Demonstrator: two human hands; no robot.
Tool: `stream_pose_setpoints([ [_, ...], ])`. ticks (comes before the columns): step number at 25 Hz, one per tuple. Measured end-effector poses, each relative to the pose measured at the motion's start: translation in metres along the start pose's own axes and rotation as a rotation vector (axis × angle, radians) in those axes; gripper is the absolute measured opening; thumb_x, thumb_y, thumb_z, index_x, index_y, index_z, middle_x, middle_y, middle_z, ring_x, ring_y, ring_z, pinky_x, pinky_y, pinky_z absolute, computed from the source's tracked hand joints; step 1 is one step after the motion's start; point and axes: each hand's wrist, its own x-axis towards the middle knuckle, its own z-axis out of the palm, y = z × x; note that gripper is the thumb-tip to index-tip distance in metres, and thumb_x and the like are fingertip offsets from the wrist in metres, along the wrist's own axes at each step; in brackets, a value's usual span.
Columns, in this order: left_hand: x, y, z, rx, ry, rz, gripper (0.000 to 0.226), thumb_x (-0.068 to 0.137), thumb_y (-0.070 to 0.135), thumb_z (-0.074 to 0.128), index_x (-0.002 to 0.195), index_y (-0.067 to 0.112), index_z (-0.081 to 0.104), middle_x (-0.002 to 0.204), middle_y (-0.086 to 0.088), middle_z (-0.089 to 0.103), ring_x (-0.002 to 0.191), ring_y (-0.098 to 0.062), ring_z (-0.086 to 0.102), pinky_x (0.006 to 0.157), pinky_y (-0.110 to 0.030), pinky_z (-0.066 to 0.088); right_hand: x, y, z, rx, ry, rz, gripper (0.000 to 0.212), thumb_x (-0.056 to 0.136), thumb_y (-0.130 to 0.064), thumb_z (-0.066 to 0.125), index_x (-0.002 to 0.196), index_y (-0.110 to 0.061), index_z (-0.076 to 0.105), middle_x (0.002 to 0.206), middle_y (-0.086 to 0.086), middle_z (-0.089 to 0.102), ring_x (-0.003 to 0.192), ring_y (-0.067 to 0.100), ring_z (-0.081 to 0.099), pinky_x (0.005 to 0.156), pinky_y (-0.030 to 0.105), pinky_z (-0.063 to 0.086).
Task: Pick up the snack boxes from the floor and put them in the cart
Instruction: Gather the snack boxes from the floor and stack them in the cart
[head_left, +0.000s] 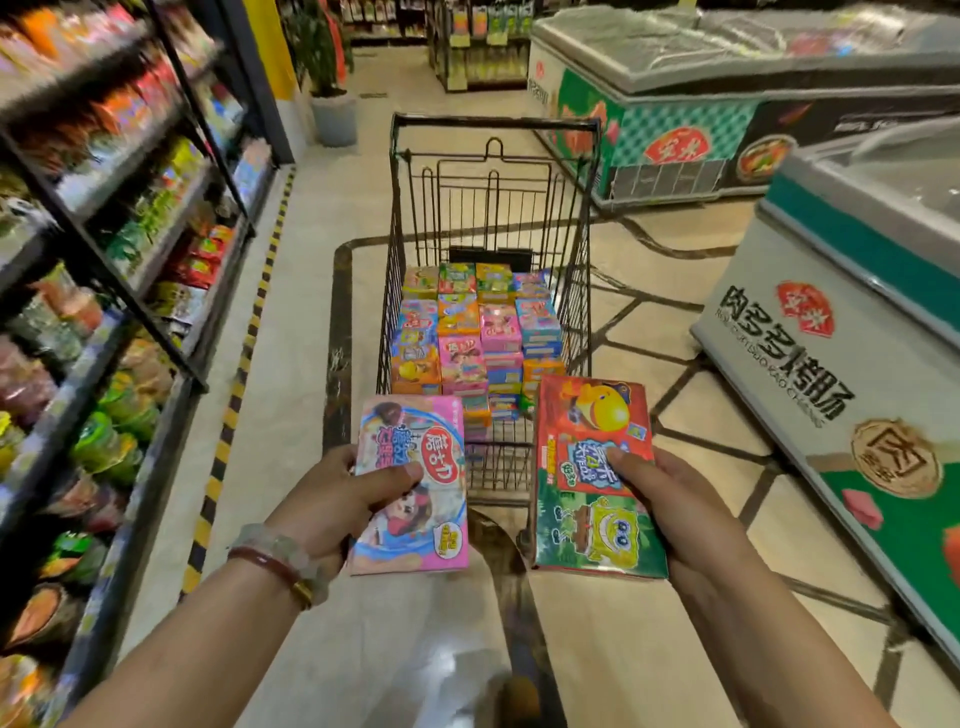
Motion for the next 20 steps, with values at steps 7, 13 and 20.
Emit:
stream_pose_setpoints([
  [7,0.066,0.041,0.024,-0.013,0.054,0.042,0.052,0.064,0.014,0.070,0.113,-0.001,0.061,0.101,-0.022,0.070,0.090,-0.039,0.068,0.071,-0.046,0.059,0.086,-0.047,0.002,-0.015,-0.153,0.031,0.013,0.091,-0.015,0.060,0.102,-0.008,0.063,0.088,0.013,0.074,0.068,0.024,0.072,0.052,0.029,0.056],
  [13,0.113,0.070,0.018,-0.036,0.073,0.047,0.051,0.064,0.015,0.070,0.112,-0.001,0.061,0.099,-0.022,0.070,0.086,-0.038,0.069,0.067,-0.045,0.059,0.138,-0.069,0.022,-0.020,-0.156,0.024,0.015,0.089,-0.015,0.061,0.102,-0.007,0.063,0.090,0.014,0.074,0.070,0.026,0.072,0.056,0.033,0.059],
  [20,0.194,0.114,-0.019,-0.076,0.065,0.052,0.041,0.074,0.008,0.069,0.113,0.000,0.061,0.100,-0.022,0.070,0.087,-0.039,0.069,0.060,-0.040,0.059,0.205,-0.076,0.085,-0.024,-0.114,0.040,0.020,0.088,-0.015,0.064,0.107,-0.008,0.062,0.091,0.015,0.074,0.075,0.031,0.072,0.057,0.036,0.060],
])
